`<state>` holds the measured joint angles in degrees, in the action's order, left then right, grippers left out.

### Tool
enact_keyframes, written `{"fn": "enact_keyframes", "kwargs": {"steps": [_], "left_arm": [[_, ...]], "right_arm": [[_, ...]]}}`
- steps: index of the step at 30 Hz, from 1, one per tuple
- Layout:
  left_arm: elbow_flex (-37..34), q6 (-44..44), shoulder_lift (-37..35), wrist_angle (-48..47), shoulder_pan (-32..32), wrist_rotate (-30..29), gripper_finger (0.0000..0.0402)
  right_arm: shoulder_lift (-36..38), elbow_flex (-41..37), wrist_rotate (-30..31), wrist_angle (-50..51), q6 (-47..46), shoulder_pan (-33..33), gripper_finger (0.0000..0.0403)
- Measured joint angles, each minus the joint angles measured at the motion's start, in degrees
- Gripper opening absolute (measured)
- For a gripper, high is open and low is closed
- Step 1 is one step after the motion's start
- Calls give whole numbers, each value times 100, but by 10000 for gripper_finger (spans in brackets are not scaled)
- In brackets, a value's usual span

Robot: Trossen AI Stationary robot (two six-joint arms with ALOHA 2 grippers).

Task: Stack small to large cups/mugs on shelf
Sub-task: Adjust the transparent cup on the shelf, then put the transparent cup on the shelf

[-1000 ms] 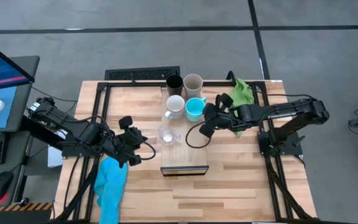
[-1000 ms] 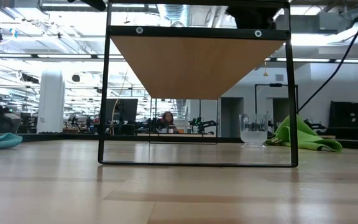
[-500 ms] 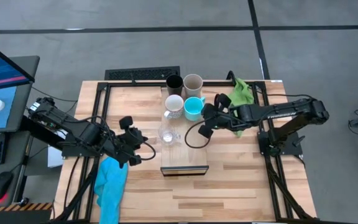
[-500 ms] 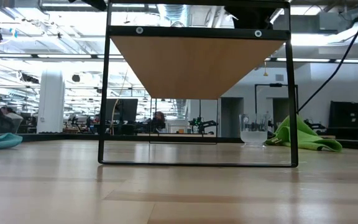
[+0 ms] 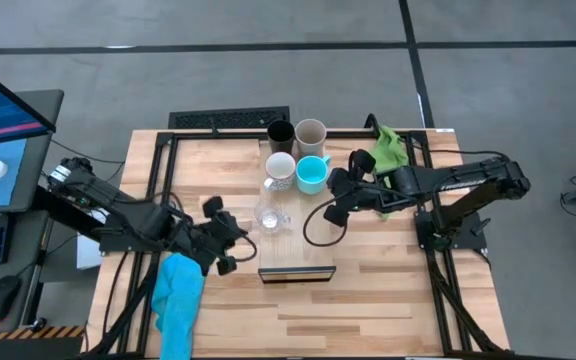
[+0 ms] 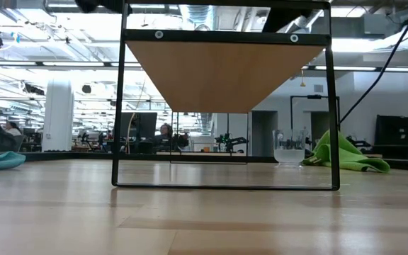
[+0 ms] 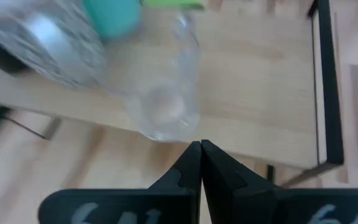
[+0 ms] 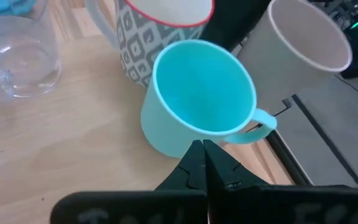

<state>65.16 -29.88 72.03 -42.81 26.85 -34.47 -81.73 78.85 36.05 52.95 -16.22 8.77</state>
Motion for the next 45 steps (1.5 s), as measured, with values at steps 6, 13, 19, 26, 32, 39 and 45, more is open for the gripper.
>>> {"fn": "enact_keyframes", "kwargs": {"steps": [6, 13, 19, 26, 32, 39, 45], "left_arm": [[-605, -261, 78, 685, 3, -132, 0], [-801, 15, 131, 1197, -229, -97, 0], [-990, 303, 125, 1592, -559, 63, 0], [-1001, 813, 124, 1885, -981, 443, 0], [-1001, 1133, 124, 2007, -1290, 629, 0], [-1000, 1117, 64, 1905, -1430, 976, 0], [-802, 1081, -419, 1432, -1344, 823, 0]], "right_arm": [[7, 210, 21, 244, 176, 54, 5], [7, 238, 6, 275, 278, 59, 5], [7, 238, -2, 382, 274, 59, 5], [7, 238, -2, 429, 272, 59, 5], [7, 238, -7, 589, 149, 59, 5], [26, 234, -250, 1270, -665, 88, 10], [247, 148, -302, 2382, -1619, 149, 60]]}}
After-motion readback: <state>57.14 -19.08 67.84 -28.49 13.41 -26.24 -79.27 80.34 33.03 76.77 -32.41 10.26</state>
